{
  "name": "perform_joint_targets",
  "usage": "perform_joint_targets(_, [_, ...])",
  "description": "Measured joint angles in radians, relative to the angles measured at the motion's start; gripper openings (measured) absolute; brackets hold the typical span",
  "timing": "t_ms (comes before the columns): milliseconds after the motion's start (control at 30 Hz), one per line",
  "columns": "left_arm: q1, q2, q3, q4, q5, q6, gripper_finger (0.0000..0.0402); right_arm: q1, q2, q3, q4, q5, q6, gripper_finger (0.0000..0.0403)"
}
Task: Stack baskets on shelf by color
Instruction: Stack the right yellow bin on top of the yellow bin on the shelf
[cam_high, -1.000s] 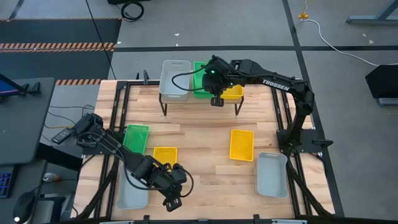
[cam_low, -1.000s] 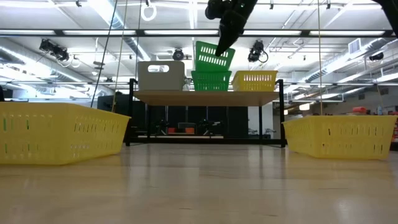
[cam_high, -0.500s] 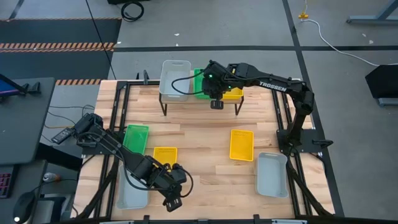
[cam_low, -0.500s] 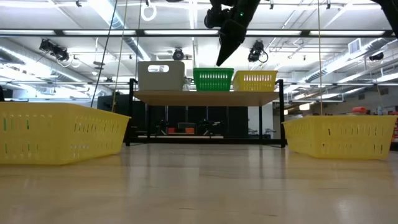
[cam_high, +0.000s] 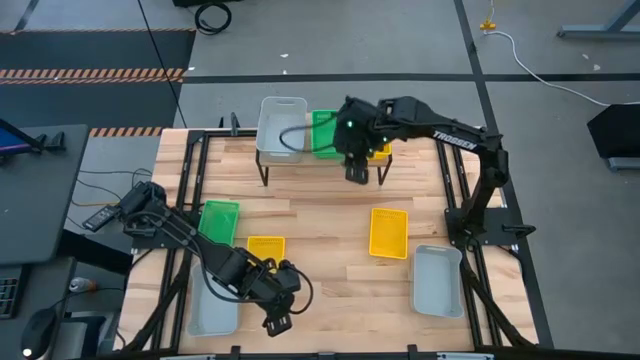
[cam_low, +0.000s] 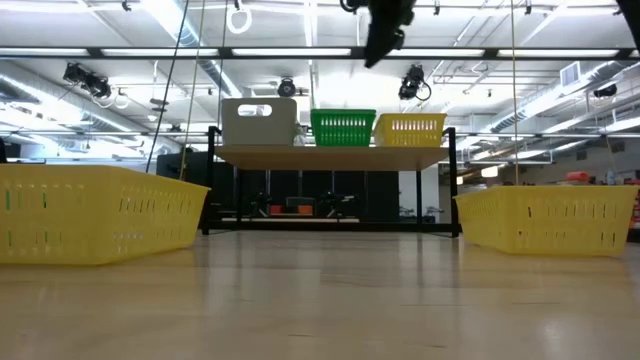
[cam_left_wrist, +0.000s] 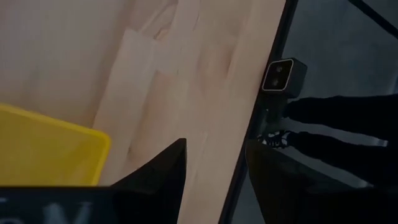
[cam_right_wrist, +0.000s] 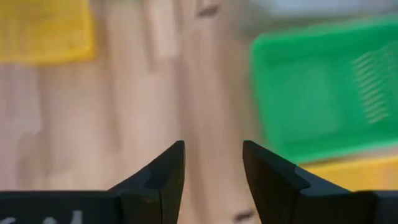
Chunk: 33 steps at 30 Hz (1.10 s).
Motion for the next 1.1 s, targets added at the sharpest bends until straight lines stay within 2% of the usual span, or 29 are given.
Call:
perform_joint_targets(333, [0.023,0.000,0.000,-0.005,-0.001,0.076,0.0172,0.164,0.001,-0.130,-0.180,-0.151,0.163,0.0183])
perform_joint_targets(633, [0.016,0.000,0.000,-0.006,-0.047,0.083,0.0172,0.373,-0.002,-0.271,-0.226,-0.185,0.312,0.0184])
perform_joint_targets(867, [0.007,-0.007,-0.002,-0.009,-0.065,0.075,0.0172,0.508,-0.015,-0.439,-0.117,-0.184,0.401,0.0184])
perform_joint_targets(1100, [0.005,-0.049,-0.001,0.007,-0.117,0.003,0.0172,0.575,-0.045,-0.649,0.120,-0.174,0.500,0.0183])
